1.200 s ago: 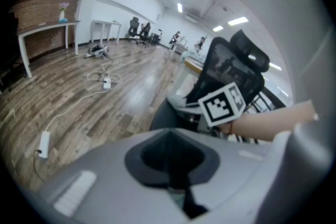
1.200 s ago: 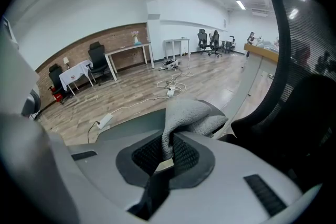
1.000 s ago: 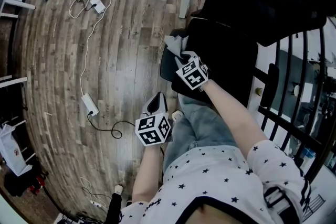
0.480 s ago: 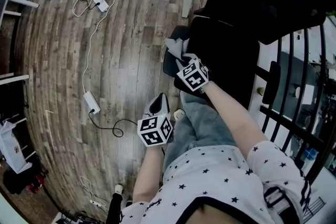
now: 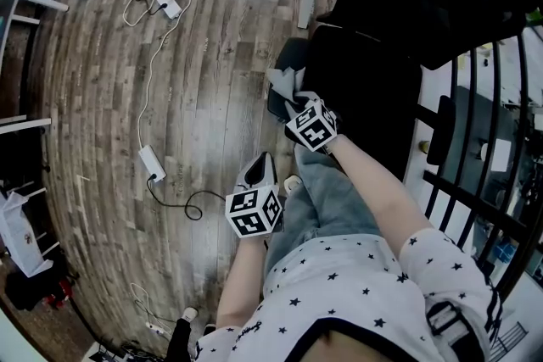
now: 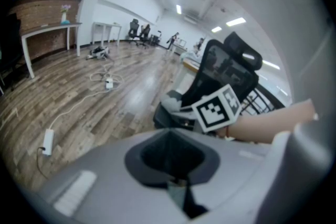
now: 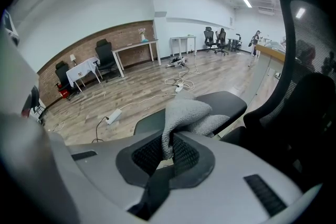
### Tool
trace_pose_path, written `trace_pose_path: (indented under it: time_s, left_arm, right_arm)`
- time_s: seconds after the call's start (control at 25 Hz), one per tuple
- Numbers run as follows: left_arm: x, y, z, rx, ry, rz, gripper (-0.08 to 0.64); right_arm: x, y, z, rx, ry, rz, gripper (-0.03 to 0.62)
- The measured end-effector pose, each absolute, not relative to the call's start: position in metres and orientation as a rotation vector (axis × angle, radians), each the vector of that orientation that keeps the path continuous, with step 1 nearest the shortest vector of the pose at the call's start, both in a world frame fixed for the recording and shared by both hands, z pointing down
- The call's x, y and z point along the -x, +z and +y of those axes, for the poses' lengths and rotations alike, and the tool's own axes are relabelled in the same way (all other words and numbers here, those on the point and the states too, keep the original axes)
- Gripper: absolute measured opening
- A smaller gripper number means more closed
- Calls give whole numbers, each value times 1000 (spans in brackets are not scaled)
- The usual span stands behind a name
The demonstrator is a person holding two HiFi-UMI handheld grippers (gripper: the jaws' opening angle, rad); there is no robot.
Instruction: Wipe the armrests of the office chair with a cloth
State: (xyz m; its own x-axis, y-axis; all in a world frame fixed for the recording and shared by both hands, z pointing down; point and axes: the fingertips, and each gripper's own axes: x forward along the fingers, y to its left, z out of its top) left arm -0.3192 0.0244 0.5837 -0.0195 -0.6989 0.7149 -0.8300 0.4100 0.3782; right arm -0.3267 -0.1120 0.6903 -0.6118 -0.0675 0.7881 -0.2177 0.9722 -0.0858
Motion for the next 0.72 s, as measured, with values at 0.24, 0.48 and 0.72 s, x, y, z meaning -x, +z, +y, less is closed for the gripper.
trace_pose_path:
  time_s: [0.24, 0.48, 0.72]
  left_arm:
    - [317, 581, 33, -1332, 186, -1760, 6]
    - [315, 579, 42, -1331, 183, -1768, 6]
    - [315, 577, 53, -1330, 187, -1773, 6]
  right_arm:
    - [325, 689, -100, -187, 217, -2224, 31]
    - [321, 689, -84, -167, 205, -2232, 31]
    - [320, 688, -72, -150, 208, -2222, 31]
